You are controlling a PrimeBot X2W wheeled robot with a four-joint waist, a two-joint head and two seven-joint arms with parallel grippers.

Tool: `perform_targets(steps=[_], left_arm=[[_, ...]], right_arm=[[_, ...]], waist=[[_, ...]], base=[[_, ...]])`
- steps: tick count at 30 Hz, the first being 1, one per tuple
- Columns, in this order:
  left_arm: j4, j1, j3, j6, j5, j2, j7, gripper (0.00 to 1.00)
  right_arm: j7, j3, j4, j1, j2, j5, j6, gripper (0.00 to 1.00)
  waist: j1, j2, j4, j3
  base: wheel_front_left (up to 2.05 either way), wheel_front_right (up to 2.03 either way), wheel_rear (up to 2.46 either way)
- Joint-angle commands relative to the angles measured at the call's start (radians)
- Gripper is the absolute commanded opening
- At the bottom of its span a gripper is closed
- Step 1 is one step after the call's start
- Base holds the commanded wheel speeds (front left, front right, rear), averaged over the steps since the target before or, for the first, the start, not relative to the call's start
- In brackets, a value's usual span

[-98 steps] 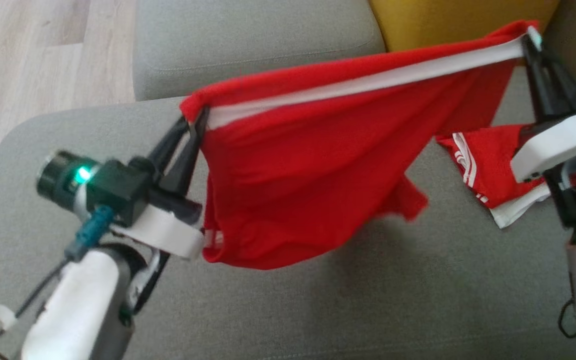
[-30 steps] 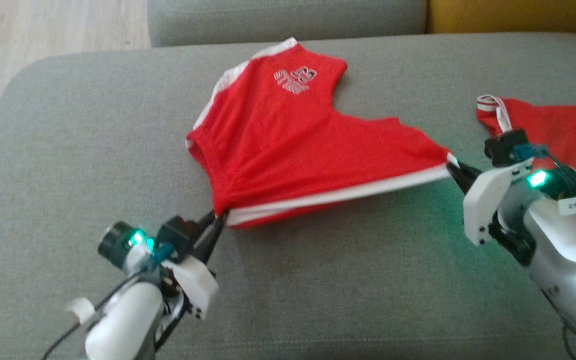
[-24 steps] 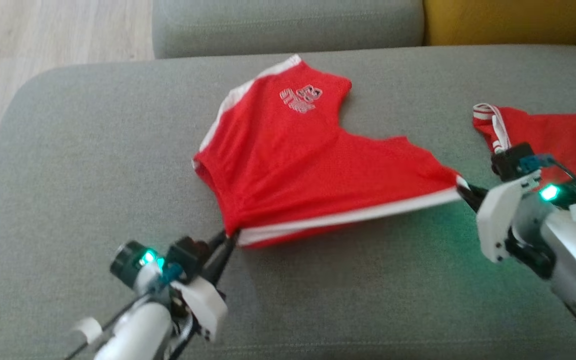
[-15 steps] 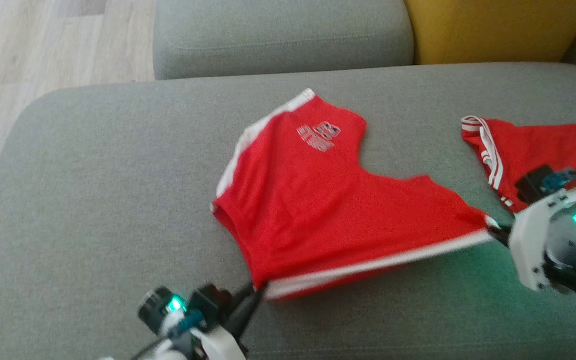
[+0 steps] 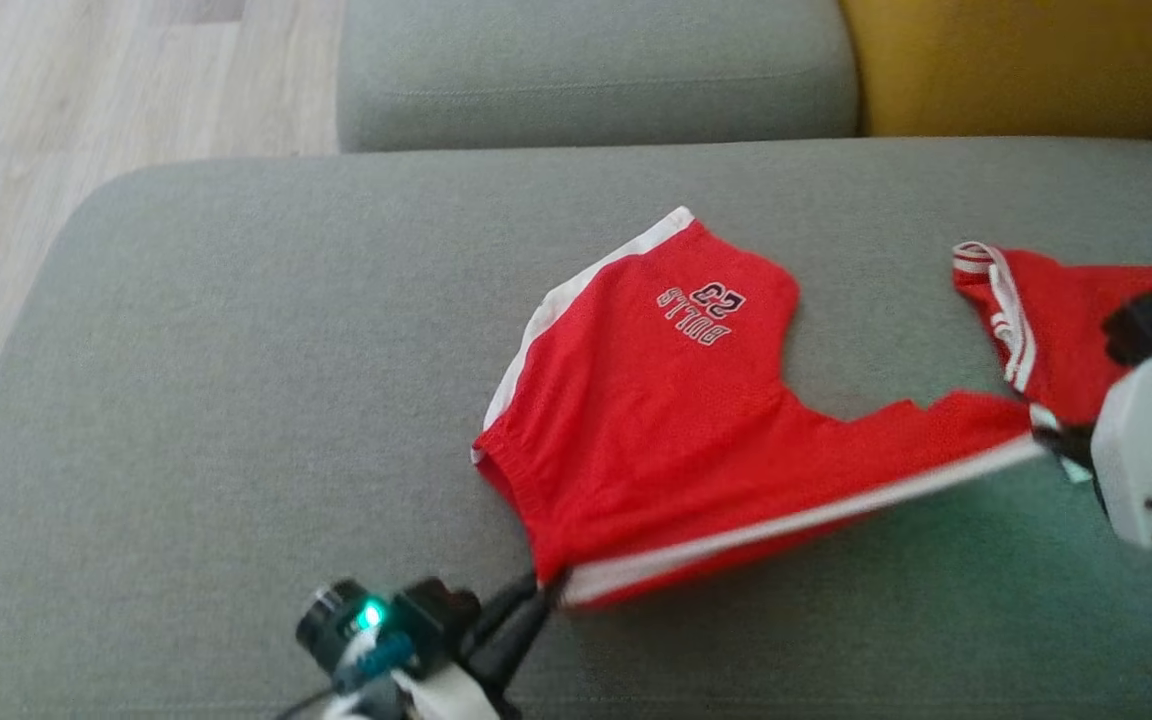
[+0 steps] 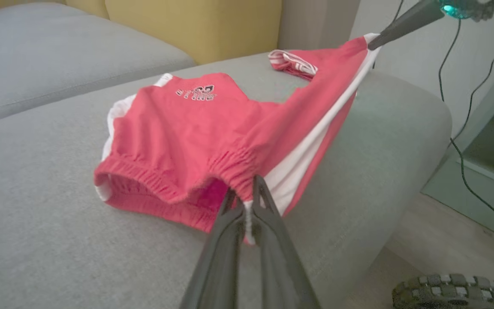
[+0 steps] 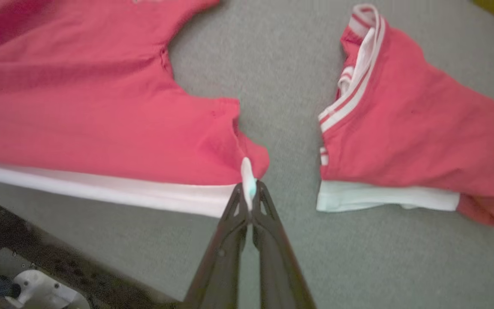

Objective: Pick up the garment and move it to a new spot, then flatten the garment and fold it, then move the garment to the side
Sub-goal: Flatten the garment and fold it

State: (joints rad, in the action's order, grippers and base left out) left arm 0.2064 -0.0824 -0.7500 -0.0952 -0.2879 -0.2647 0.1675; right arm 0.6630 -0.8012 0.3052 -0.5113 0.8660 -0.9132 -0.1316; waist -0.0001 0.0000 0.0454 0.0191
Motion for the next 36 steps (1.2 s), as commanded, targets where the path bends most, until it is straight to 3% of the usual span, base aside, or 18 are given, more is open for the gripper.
perform_targets(steps=[1,8,19,28,36], left_arm=[[-0.038,-0.083,0.06,0.013,-0.012,-0.011,0.002,0.0],[-0.011,-0.243,0.078,0.011,0.008,0.031,0.025,0.0],[0.143,-0.438,0.041,-0.01,0.037,0.14,0.079,0.0],[0.237,-0.52,0.015,-0.022,0.027,0.199,0.094,0.0],[0.229,-0.536,0.023,-0.024,0.021,0.213,0.094,0.0]], right_arm=[[0.008,0.049,-0.012,-0.061,0.014,0.013,0.001,0.0],[0.055,0.154,0.038,-0.231,-0.08,0.082,0.001,0.0],[0.154,0.212,0.236,-0.474,-0.194,0.165,0.001,0.0],[0.197,0.187,0.36,-0.625,-0.245,0.235,0.001,0.0],[0.203,0.095,0.381,-0.683,-0.237,0.263,0.001,0.0]], waist=[[0.0001,0.0,0.03,-0.033],[0.0001,0.0,0.126,-0.159],[0.0001,0.0,0.245,-0.304],[0.0001,0.0,0.322,-0.385],[0.0001,0.0,0.356,-0.43]], base=[[0.0,0.0,0.0],[0.0,0.0,0.0],[0.0,0.0,0.0],[0.0,0.0,0.0],[0.0,0.0,0.0]])
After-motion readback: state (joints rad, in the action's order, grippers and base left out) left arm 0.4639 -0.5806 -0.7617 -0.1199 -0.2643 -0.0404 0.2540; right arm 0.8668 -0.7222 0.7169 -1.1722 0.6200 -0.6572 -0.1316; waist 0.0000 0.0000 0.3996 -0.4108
